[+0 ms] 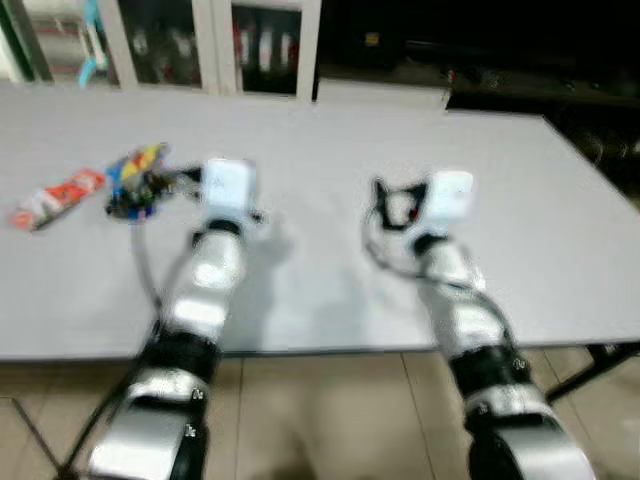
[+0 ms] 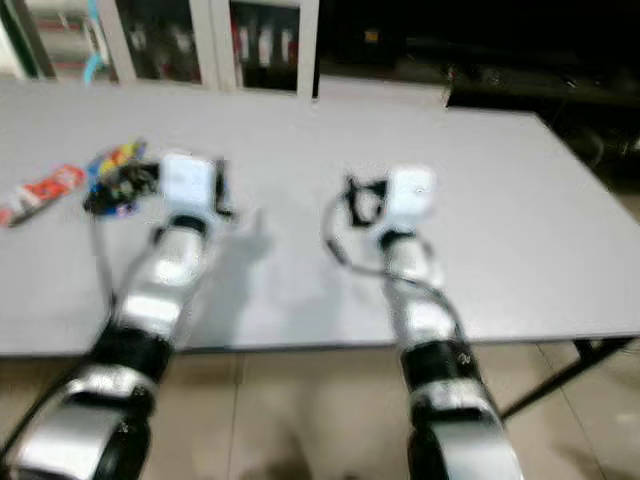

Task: Picking trash to rubbish bin

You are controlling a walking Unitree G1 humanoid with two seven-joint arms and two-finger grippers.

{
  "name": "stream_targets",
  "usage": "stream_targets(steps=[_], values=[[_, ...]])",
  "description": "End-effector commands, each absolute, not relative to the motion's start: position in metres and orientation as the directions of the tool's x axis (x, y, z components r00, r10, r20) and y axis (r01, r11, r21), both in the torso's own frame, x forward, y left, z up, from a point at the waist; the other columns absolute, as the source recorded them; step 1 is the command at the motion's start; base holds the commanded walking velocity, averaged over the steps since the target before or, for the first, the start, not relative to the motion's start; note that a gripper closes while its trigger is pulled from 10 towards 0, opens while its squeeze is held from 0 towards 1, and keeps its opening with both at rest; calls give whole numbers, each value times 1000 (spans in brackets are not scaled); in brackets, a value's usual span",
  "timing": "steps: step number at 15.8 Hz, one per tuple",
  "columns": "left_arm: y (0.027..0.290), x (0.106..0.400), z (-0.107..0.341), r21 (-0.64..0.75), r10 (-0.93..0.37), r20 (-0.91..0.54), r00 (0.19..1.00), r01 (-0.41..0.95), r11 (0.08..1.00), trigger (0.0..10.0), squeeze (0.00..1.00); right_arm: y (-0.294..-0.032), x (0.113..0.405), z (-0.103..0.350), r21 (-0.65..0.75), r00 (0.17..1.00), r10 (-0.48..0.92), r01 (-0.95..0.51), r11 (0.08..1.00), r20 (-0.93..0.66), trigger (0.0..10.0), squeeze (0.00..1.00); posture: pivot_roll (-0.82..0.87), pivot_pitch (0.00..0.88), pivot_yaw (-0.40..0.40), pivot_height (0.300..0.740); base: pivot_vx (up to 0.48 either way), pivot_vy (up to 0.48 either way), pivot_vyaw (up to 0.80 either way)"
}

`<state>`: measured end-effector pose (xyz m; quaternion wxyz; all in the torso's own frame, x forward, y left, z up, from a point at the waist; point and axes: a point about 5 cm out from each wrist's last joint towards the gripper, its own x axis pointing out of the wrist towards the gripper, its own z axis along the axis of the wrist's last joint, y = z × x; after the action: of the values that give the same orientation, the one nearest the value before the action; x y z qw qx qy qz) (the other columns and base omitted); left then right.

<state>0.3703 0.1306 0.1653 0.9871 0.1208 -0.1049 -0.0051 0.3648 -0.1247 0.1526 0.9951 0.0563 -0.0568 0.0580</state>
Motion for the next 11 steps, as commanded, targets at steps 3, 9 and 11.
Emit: stream_targets(steps=[3, 9, 11], values=[[132, 372, 171, 247, -28, 219, 975, -28, 969, 10000, 0, -122, 365, 156, 114, 985, 114, -129, 985, 130, 10000, 0, -57, 15, -113, 740, 101, 0, 0], [133, 371, 170, 250, -25, 219, 975, -31, 968, 10000, 0, -123, 364, 156, 114, 985, 115, -130, 985, 128, 10000, 0, -58, 16, -112, 740, 333, 0, 0], [133, 371, 170, 251, -24, 219, 976, -32, 968, 10000, 0, -123, 364, 155, 114, 985, 115, -130, 985, 125, 10000, 0, -57, 18, -114, 740, 336, 0, 0]])
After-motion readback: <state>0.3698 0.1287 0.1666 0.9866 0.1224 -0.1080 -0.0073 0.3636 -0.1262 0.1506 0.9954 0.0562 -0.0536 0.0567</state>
